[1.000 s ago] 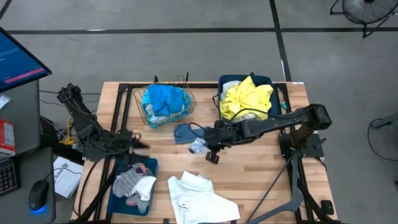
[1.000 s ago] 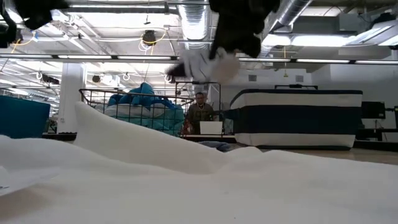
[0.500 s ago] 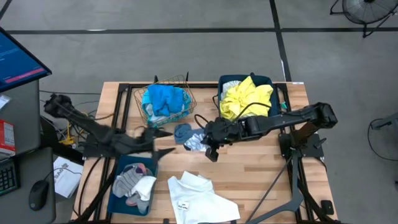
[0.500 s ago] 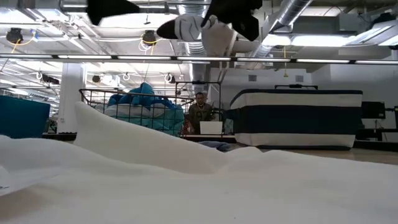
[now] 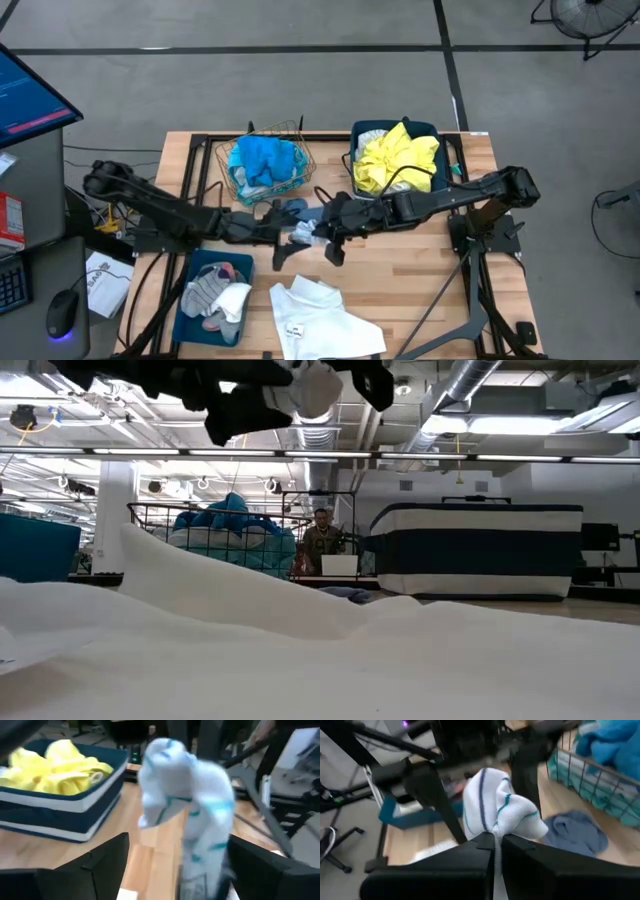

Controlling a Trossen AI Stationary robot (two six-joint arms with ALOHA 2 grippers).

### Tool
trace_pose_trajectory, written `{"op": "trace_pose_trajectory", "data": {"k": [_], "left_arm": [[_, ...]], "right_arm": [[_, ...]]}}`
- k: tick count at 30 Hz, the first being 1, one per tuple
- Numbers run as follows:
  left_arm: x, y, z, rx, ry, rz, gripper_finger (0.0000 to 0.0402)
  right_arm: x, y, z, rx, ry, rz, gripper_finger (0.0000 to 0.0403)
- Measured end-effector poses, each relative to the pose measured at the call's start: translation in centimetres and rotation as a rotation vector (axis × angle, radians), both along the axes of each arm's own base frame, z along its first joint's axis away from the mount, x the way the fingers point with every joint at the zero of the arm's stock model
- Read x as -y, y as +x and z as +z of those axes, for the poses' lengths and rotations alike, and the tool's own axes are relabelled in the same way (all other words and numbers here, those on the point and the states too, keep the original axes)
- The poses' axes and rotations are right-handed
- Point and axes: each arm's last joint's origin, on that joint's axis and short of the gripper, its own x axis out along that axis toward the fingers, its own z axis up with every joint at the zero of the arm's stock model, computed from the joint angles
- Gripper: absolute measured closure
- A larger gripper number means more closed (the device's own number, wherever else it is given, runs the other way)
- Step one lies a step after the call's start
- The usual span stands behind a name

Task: Pick & Place Cloths
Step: Put the white striped sock into the blue bin

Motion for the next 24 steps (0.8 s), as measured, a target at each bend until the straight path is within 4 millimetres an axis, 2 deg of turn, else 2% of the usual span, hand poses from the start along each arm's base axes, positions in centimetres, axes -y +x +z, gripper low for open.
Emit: {"op": "trace_pose_trajectory", "data": {"k": [5,8,11,16,17,21,24], "left_arm": [[-0.4,0.3,0.1,0.02,-0.061,0.007,0.0115],[-0.5,0.1,0.7,0.043,-0.067,0.006,0.0141],[-0.4,-0.2,1.1,0.052,-0.07,0.0,0.0208],[-0.4,-0.4,1.4,0.062,-0.082,-0.019,0.0372],[-0.4,-0.5,1.5,0.066,-0.089,-0.02,0.0384],[-0.4,-1.1,2.1,0.071,-0.16,-0.017,0.0398],[0.0,-3.0,2.5,-0.04,-0.266,-0.106,0.0401]], "right_arm": [[0.0,0.0,0.1,0.009,0.0,0.002,0.0397],[-0.5,0.0,0.1,0.009,-0.009,0.019,0.0397],[-0.8,-0.1,0.1,0.009,-0.03,0.04,0.0397],[-0.5,0.0,0.1,0.009,-0.043,0.039,0.0386],[-0.3,0.0,0.1,0.009,-0.047,0.039,0.038],[-0.3,-0.2,0.1,-0.006,-0.087,0.073,0.0344],[-0.4,-1.1,0.1,-0.118,-0.12,0.147,0.0305]]}}
